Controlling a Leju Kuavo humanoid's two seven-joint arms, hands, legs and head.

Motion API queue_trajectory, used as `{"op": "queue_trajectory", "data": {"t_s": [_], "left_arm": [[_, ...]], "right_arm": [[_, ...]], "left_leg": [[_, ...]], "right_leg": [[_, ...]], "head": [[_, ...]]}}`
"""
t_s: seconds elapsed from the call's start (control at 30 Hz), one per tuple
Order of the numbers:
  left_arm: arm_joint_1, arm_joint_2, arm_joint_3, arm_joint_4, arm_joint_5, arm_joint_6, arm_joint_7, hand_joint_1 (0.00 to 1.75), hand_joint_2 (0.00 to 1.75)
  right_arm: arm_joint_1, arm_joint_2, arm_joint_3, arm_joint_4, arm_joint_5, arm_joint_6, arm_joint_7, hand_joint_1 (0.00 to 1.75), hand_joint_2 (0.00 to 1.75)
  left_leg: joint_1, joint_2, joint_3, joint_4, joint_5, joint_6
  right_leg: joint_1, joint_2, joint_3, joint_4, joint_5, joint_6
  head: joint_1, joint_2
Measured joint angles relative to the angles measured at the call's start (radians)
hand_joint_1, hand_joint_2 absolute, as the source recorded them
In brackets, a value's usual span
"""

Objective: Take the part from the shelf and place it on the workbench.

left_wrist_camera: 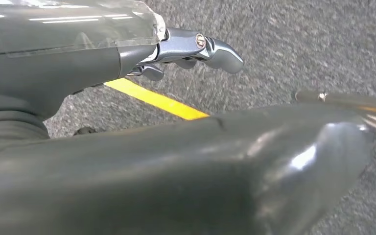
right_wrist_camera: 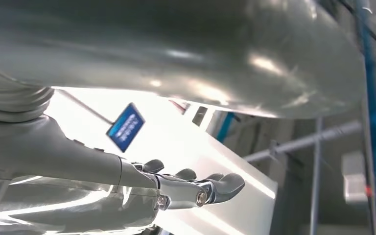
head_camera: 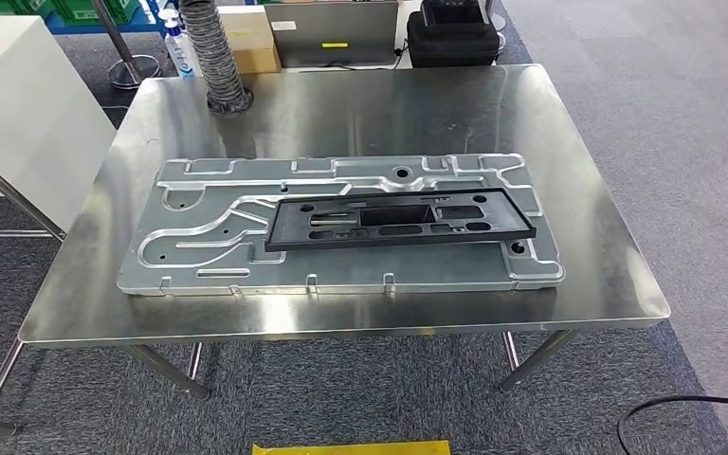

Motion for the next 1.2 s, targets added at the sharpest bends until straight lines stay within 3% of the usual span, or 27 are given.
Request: {"op": "queue_trajectory", "data": {"t_s": [0.07, 0.1, 0.23, 0.3, 0.37, 0.4, 0.43, 0.47, 0.5, 0.57, 0.63, 0.73, 0.77, 0.8, 0.87, 0.9, 0.93, 0.97, 1.0, 1.07, 1.13, 1.17, 1.2], "left_arm": [[-0.004, 0.000, 0.001, 0.000, 0.000, -0.001, 0.003, 0.00, 0.00], [-0.006, 0.000, 0.003, 0.000, -0.001, -0.002, 0.005, 0.00, 0.00], [-0.011, -0.001, 0.014, 0.000, -0.001, -0.003, 0.006, 0.00, 0.00], [-0.014, -0.004, 0.019, 0.000, -0.001, -0.003, 0.006, 0.00, 0.00], [-0.015, -0.008, 0.022, 0.000, 0.003, -0.002, 0.006, 0.00, 0.00], [-0.015, -0.010, 0.024, 0.000, 0.005, -0.001, 0.007, 0.00, 0.00], [-0.015, -0.012, 0.025, 0.000, 0.008, 0.000, 0.008, 0.00, 0.00], [-0.015, -0.015, 0.025, 0.000, 0.010, 0.001, 0.011, 0.00, 0.00], [-0.015, -0.018, 0.026, 0.000, 0.010, 0.002, 0.015, 0.00, 0.00], [-0.016, -0.024, 0.027, 0.000, 0.011, 0.002, 0.021, 0.00, 0.00], [-0.017, -0.031, 0.029, 0.000, 0.010, 0.003, 0.025, 0.00, 0.00], [-0.014, -0.041, 0.030, 0.000, 0.005, 0.003, 0.028, 0.00, 0.00], [-0.012, -0.045, 0.030, 0.000, 0.003, 0.003, 0.030, 0.00, 0.00], [-0.011, -0.048, 0.031, 0.000, 0.001, 0.003, 0.032, 0.00, 0.00], [-0.012, -0.054, 0.031, 0.000, -0.004, 0.003, 0.036, 0.00, 0.00], [-0.013, -0.056, 0.031, 0.000, -0.006, 0.003, 0.038, 0.00, 0.00], [-0.013, -0.058, 0.031, 0.000, -0.009, 0.002, 0.040, 0.00, 0.00], [-0.014, -0.060, 0.031, 0.000, -0.014, 0.002, 0.042, 0.00, 0.00], [-0.014, -0.062, 0.031, 0.000, -0.018, 0.001, 0.044, 0.00, 0.00], [-0.018, -0.066, 0.029, 0.000, -0.030, -0.001, 0.046, 0.00, 0.00], [-0.023, -0.067, 0.024, 0.000, -0.039, -0.004, 0.047, 0.00, 0.00], [-0.025, -0.068, 0.021, 0.000, -0.042, -0.005, 0.046, 0.00, 0.00], [-0.026, -0.069, 0.019, 0.000, -0.045, -0.006, 0.046, 0.00, 0.00]], "right_arm": [[0.022, 0.008, -0.062, 0.020, 0.016, 0.015, 0.000, 0.00, 0.00], [0.032, 0.013, -0.090, 0.032, 0.015, 0.009, 0.000, 0.00, 0.00], [0.070, 0.029, -0.160, 0.114, 0.031, 0.004, 0.000, 0.00, 0.00], [0.077, 0.039, -0.191, 0.171, 0.071, 0.018, -0.001, 0.00, 0.00], [0.079, 0.054, -0.217, 0.237, 0.105, 0.024, 0.000, 0.00, 0.00], [0.081, 0.064, -0.227, 0.271, 0.121, 0.023, 0.000, 0.00, 0.00], [0.082, 0.074, -0.234, 0.305, 0.140, 0.022, 0.000, 0.00, 0.00], [0.081, 0.083, -0.242, 0.343, 0.165, 0.021, 0.000, 0.00, 0.00], [0.078, 0.090, -0.250, 0.383, 0.193, 0.020, 0.000, 0.00, 0.00], [0.067, 0.101, -0.266, 0.473, 0.253, 0.016, -0.001, 0.00, 0.00], [0.057, 0.113, -0.276, 0.575, 0.297, 0.007, -0.001, 0.00, 0.00], [0.046, 0.130, -0.284, 0.733, 0.344, -0.007, 0.006, 0.00, 0.00], [0.040, 0.133, -0.289, 0.791, 0.366, -0.006, 0.021, 0.00, 0.00], [0.034, 0.138, -0.295, 0.854, 0.394, -0.002, 0.049, 0.00, 0.00], [0.026, 0.151, -0.306, 0.988, 0.461, 0.007, 0.130, 0.00, 0.00], [0.024, 0.162, -0.308, 1.047, 0.493, 0.011, 0.170, 0.00, 0.00], [0.022, 0.175, -0.309, 1.103, 0.521, 0.017, 0.210, 0.00, 0.00], [0.020, 0.188, -0.308, 1.150, 0.547, 0.026, 0.246, 0.00, 0.00], [0.016, 0.200, -0.306, 1.193, 0.571, 0.041, 0.285, 0.00, 0.00], [0.009, 0.220, -0.296, 1.261, 0.618, 0.079, 0.355, 0.00, 0.00], [0.003, 0.235, -0.279, 1.307, 0.653, 0.116, 0.397, 0.00, 0.00], [0.001, 0.242, -0.271, 1.325, 0.665, 0.133, 0.406, 0.00, 0.00], [-0.001, 0.246, -0.264, 1.339, 0.676, 0.147, 0.412, 0.00, 0.00]], "left_leg": [[-0.005, 0.000, 0.081, -0.147, 0.056, 0.015], [-0.009, 0.000, 0.106, -0.196, 0.071, 0.020], [-0.012, 0.004, 0.113, -0.236, 0.096, 0.038], [-0.007, 0.009, 0.107, -0.255, 0.120, 0.050], [-0.008, 0.012, 0.091, -0.260, 0.138, 0.056], [-0.008, 0.012, 0.081, -0.259, 0.145, 0.055], [-0.008, 0.012, 0.070, -0.256, 0.151, 0.053], [-0.008, 0.012, 0.058, -0.252, 0.158, 0.051], [-0.007, 0.013, 0.045, -0.247, 0.163, 0.047], [-0.005, 0.013, 0.022, -0.232, 0.173, 0.037], [-0.004, 0.011, 0.011, -0.221, 0.183, 0.024], [-0.001, 0.009, 0.003, -0.221, 0.199, 0.003], [0.001, 0.009, -0.006, -0.211, 0.183, -0.003], [0.003, 0.008, -0.018, -0.184, 0.147, -0.008], [0.004, 0.008, -0.047, -0.072, 0.035, -0.014], [0.004, 0.008, -0.057, -0.006, -0.009, -0.015], [0.003, 0.008, -0.057, 0.046, -0.030, -0.015], [0.001, 0.008, -0.044, 0.070, -0.027, -0.013], [-0.001, 0.008, -0.013, 0.058, -0.006, -0.008], [-0.009, 0.007, 0.097, -0.060, 0.035, 0.009], [-0.019, 0.007, 0.208, -0.216, 0.030, 0.027], [-0.024, 0.007, 0.237, -0.264, 0.021, 0.032], [-0.026, 0.007, 0.245, -0.287, 0.021, 0.035]], "right_leg": [[0.002, 0.002, 0.000, 0.002, 0.001, 0.003], [0.002, 0.003, -0.001, 0.003, 0.003, 0.007], [0.000, 0.005, -0.003, -0.003, 0.013, 0.032], [-0.002, 0.010, -0.020, 0.036, -0.032, 0.043], [-0.007, 0.012, -0.054, 0.144, -0.121, 0.053], [-0.010, 0.012, -0.068, 0.201, -0.154, 0.058], [-0.014, 0.012, -0.071, 0.237, -0.168, 0.063], [-0.017, 0.012, -0.056, 0.238, -0.162, 0.067], [-0.022, 0.012, -0.023, 0.202, -0.141, 0.071], [-0.027, 0.012, 0.072, 0.071, -0.104, 0.074], [-0.023, 0.016, 0.119, -0.007, -0.093, 0.063], [-0.017, 0.017, 0.103, -0.016, -0.078, 0.035], [-0.018, 0.016, 0.092, -0.016, -0.067, 0.026], [-0.018, 0.015, 0.078, -0.018, -0.054, 0.017], [-0.014, 0.012, 0.048, -0.019, -0.030, 0.007], [-0.011, 0.011, 0.033, -0.019, -0.018, 0.005], [-0.008, 0.010, 0.017, -0.018, -0.007, 0.003], [-0.006, 0.009, 0.002, -0.017, 0.004, 0.002], [-0.003, 0.010, -0.012, -0.017, 0.015, 0.002], [0.000, 0.011, -0.033, -0.016, 0.036, 0.003], [0.004, 0.011, -0.045, -0.015, 0.056, 0.009], [0.004, 0.010, -0.048, -0.017, 0.066, 0.013], [0.004, 0.009, -0.050, -0.020, 0.078, 0.018]], "head": [[0.000, 0.000], [0.000, 0.000], [0.000, 0.000], [0.000, 0.000], [0.000, 0.000], [0.000, 0.000], [0.000, 0.000], [0.000, 0.000], [0.000, 0.000], [0.000, 0.000], [0.000, 0.000], [0.000, 0.000], [0.000, 0.000], [0.000, 0.000], [0.000, 0.000], [0.000, 0.000], [0.000, 0.000], [0.000, 0.000], [0.000, 0.000], [0.000, 0.000], [0.000, 0.000], [0.000, 0.000], [0.000, 0.000]]}}
